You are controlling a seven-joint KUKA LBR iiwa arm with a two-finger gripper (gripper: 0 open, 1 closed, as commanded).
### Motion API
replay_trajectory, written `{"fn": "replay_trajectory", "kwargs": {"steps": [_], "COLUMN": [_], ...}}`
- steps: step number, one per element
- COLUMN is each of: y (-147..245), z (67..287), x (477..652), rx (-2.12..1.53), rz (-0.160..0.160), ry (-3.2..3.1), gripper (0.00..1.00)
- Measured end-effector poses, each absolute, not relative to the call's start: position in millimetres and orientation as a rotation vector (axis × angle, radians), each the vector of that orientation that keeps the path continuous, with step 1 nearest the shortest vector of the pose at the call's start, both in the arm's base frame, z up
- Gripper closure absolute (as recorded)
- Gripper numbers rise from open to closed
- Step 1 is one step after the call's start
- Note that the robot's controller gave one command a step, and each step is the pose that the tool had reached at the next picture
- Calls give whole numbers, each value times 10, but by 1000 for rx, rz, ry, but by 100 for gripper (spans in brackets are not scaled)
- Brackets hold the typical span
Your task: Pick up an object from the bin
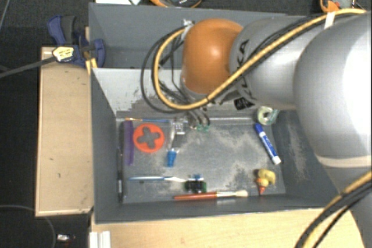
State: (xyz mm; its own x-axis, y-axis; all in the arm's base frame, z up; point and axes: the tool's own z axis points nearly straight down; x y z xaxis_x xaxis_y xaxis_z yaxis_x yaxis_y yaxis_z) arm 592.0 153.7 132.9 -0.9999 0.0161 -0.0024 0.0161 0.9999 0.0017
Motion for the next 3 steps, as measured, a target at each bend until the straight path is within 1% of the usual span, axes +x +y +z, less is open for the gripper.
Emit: {"fn": "replay_trajectory", "kwargs": {"steps": [1, 2, 3], "y": [1540, 1967, 2070], "z": [1327, 896, 756], "x": [5921, 5909, 5813], "rx": [25, -3, -32], "rz": [3, 5, 2], "ry": [3139, 3142, 3134], "gripper": [0, 0, 100]}}
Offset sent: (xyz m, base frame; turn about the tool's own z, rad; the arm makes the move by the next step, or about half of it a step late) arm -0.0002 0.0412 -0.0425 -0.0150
